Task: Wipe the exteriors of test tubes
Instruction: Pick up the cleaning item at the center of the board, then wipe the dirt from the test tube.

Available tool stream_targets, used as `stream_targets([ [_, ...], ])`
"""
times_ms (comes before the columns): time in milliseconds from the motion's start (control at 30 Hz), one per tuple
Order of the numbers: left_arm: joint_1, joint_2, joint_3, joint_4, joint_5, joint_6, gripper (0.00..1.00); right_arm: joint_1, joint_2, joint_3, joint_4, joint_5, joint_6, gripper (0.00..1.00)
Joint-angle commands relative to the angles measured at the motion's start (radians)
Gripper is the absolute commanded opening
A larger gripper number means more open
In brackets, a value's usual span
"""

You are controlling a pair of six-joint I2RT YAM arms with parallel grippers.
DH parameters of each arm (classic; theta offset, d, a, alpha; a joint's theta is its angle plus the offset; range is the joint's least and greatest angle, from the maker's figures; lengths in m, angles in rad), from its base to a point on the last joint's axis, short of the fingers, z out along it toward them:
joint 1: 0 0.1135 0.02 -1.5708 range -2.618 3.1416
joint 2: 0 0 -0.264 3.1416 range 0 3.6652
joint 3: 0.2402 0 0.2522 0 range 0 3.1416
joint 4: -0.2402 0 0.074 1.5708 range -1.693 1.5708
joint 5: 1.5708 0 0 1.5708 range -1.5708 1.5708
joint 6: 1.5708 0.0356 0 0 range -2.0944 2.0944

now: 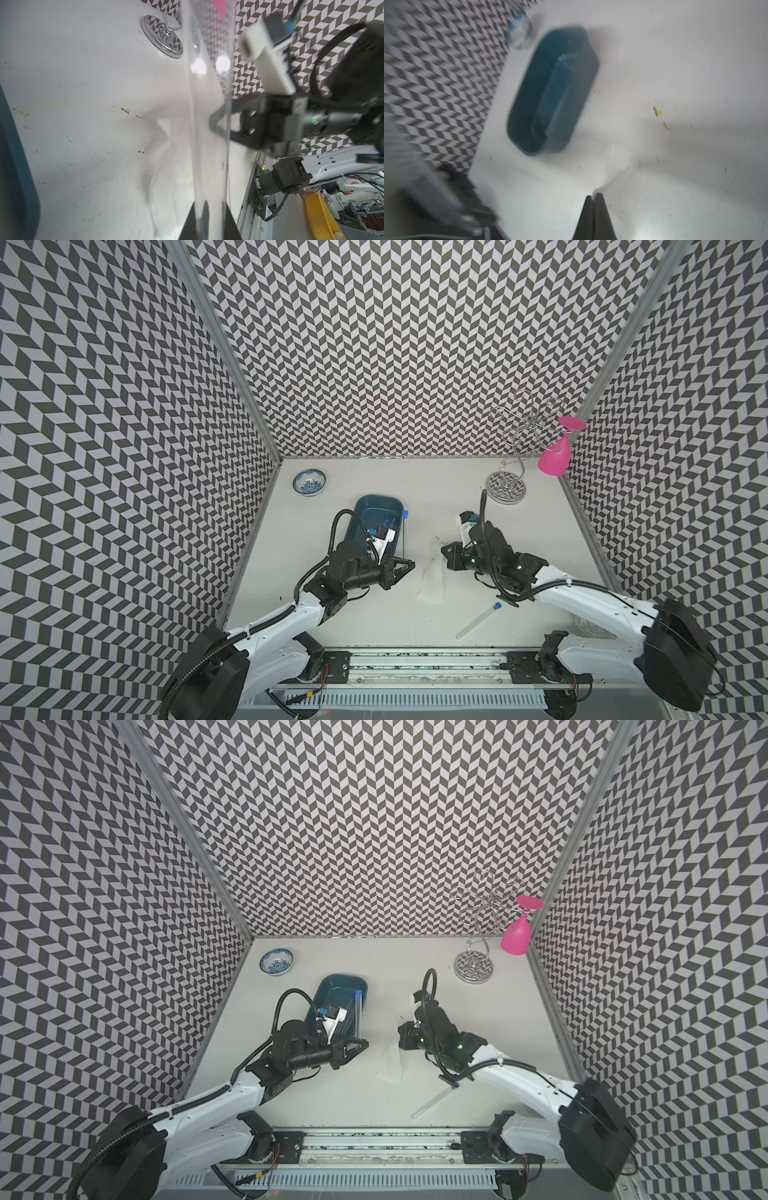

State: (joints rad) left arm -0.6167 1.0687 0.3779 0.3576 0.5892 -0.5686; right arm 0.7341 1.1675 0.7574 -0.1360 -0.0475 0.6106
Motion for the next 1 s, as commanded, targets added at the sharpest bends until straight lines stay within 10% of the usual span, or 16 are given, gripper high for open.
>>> stream_targets([
  [0,-0.019,0.046,0.067,-0.009,0.023,0.019,0.1,-0.012,-0.079,0.082,0.024,0.011,-0.049,0.0],
  [367,-0.128,0.222,0.169,0.081,0.055,0.004,0.1,-0.013,-0.097,0.193,0.142,-0.229,-0.036,0.0],
  [967,-0.206,0.263,0.16,0.093,0.046,0.022,0.11,0.01,0.114,0.253,0.144,-0.239,-0.035,0.0],
])
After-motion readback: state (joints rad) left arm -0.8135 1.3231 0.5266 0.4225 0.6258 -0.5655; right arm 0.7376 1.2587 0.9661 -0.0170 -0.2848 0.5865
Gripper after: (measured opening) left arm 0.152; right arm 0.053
